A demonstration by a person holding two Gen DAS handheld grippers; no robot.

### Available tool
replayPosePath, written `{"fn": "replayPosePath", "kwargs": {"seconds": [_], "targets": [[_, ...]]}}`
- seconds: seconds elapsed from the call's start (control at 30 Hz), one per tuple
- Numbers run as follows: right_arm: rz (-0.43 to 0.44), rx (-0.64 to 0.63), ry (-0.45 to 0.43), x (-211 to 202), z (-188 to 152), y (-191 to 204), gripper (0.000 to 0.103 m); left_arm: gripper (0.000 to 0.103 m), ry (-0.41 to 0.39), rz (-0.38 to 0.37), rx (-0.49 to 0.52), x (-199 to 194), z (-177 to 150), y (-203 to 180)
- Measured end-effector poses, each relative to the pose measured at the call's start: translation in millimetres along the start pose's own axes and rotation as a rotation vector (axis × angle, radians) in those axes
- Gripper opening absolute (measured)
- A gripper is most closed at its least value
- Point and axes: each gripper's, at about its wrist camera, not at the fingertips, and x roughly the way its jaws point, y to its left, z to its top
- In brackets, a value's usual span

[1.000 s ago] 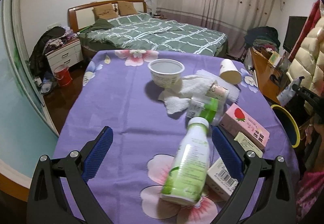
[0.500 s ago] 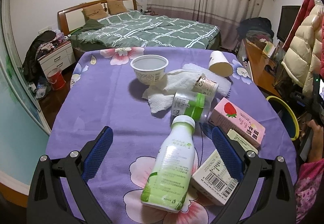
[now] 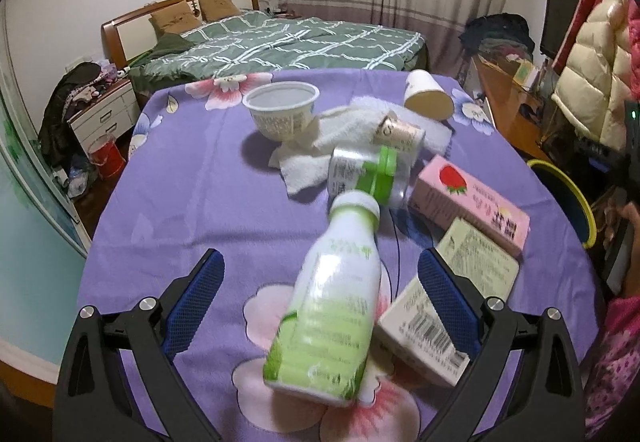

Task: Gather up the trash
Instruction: 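Grasp the white-green bottle with the left tool and lift it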

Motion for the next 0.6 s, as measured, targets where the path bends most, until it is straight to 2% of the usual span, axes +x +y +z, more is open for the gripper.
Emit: {"fn": "replayPosePath", "kwargs": {"seconds": [0.17,0.27,0.6], "targets": [[0.029,-0.011,-0.008,-10.7,-3.8,4.9,0.048,0.081,0.026,-0.017,0.016,-5.0,-16.1,2.5],[0.058,-0.002,-0.012,-18.3,-5.5,4.8,0.048,0.078,0.033,-0.027,0.018,-8.4,-24.1,5.9],[0.073,-0.010,-0.031,-36.8,-9.4,3.5,0.049,0.078,0.060,-0.064,0.021,-8.0,-49.9,13.6]]}}
